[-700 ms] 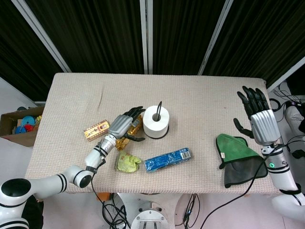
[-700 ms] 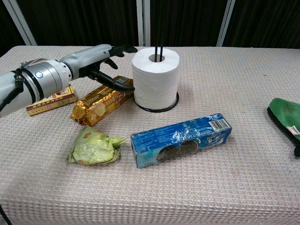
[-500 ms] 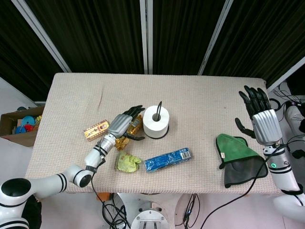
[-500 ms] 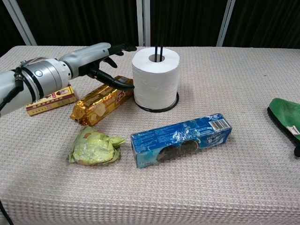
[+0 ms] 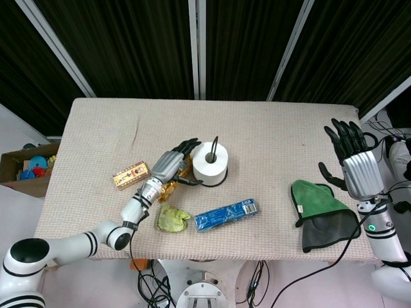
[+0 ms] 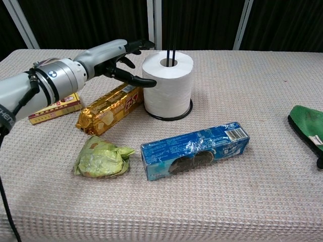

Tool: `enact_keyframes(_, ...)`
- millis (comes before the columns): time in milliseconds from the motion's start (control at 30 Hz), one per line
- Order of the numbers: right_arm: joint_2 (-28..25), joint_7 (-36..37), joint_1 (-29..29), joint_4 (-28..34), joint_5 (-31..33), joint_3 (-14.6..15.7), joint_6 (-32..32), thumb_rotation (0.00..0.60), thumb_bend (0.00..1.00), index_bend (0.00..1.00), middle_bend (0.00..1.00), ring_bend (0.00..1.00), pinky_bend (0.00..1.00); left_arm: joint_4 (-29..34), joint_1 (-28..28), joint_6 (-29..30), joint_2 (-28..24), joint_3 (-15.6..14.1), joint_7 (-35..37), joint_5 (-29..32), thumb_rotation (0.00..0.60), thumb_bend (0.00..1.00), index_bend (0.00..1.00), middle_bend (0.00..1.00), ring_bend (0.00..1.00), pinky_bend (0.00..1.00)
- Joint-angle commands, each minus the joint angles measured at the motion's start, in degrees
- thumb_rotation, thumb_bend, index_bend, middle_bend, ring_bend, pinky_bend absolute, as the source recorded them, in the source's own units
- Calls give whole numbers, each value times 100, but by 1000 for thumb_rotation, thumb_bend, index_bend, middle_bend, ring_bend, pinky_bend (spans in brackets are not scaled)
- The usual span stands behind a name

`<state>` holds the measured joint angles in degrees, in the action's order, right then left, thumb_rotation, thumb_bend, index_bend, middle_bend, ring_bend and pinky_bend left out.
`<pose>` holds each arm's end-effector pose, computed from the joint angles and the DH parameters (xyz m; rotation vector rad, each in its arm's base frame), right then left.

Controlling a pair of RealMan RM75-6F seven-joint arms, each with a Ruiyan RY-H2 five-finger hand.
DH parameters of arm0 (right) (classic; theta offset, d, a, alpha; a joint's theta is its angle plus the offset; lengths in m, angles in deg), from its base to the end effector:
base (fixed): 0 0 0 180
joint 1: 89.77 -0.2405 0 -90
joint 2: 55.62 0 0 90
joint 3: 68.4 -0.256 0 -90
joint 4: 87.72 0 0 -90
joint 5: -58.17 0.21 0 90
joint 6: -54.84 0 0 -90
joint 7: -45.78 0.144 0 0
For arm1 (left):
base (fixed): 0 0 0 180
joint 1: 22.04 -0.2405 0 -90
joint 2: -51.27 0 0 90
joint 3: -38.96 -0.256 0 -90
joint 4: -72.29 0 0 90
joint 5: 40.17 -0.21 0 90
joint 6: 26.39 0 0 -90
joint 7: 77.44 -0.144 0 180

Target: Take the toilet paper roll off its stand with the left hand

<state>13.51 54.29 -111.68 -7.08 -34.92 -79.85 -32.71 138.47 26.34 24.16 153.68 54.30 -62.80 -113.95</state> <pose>-0.2374 -0.2932 0.1717 1.5013 -0.5487 1.3328 -0.1022 0.3749 -0.0672 -1.7793 -1.3451 -1.3221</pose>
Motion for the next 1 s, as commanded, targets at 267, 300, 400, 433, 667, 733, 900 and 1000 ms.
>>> enact_keyframes(267,-233,-1,207,178,-140,58,-383,600,288,0,0,0,0,-618,354,-224,432,213,487,69,355,0,0,0,0,180)
enact_keyframes(300,-235,26,223,161,-134,59,-408,600,288,0,0,0,0,-669,379,-246,468,211,528,64,354,0,0,0,0,180)
enact_keyframes(400,-240,87,254,131,-125,67,-451,600,288,0,0,0,0,-884,443,-259,595,205,561,48,357,0,0,0,0,180)
enact_keyframes(433,-247,110,270,120,-128,74,-473,600,288,0,0,0,0,-983,469,-279,653,205,586,53,357,0,0,0,0,180)
enact_keyframes(667,-286,216,354,59,-131,94,-592,600,295,0,0,0,0,-1261,566,-441,783,187,814,51,414,0,0,29,5,180)
enact_keyframes(733,-286,264,367,29,-114,94,-599,600,300,0,0,0,0,-1271,586,-513,768,160,888,29,515,0,0,72,35,187)
enact_keyframes(900,-275,326,383,-17,-81,81,-618,600,311,0,0,0,0,-1268,608,-571,731,149,983,15,590,0,0,109,68,198)
enact_keyframes(1000,-271,339,389,-26,-72,84,-616,600,312,0,0,0,0,-1245,606,-546,719,177,1062,23,598,0,0,116,68,198)
